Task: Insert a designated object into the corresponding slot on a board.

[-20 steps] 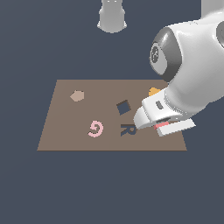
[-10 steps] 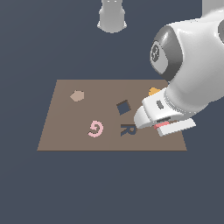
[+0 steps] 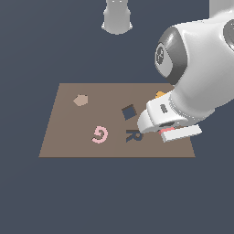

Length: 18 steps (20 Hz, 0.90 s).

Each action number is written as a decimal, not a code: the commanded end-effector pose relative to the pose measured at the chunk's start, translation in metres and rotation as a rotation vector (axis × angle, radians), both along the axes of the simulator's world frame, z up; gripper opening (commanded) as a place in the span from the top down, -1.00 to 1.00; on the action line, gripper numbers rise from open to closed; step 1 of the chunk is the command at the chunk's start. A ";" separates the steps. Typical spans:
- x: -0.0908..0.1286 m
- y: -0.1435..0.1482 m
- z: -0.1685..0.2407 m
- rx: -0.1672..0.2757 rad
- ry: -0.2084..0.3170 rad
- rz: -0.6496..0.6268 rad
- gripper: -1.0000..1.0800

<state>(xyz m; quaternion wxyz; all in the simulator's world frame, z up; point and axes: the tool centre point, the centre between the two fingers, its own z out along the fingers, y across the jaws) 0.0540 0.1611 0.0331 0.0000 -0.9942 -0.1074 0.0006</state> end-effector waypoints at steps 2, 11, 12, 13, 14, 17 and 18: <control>0.001 -0.007 0.001 0.000 -0.001 -0.058 1.00; 0.000 -0.035 0.002 0.000 -0.001 -0.316 1.00; -0.001 -0.040 0.002 0.000 -0.001 -0.354 1.00; -0.002 -0.044 0.003 0.000 -0.001 -0.394 1.00; -0.003 -0.048 0.003 0.000 -0.001 -0.435 1.00; -0.009 -0.063 0.004 0.000 -0.001 -0.570 1.00; -0.011 -0.068 0.004 0.000 -0.001 -0.619 1.00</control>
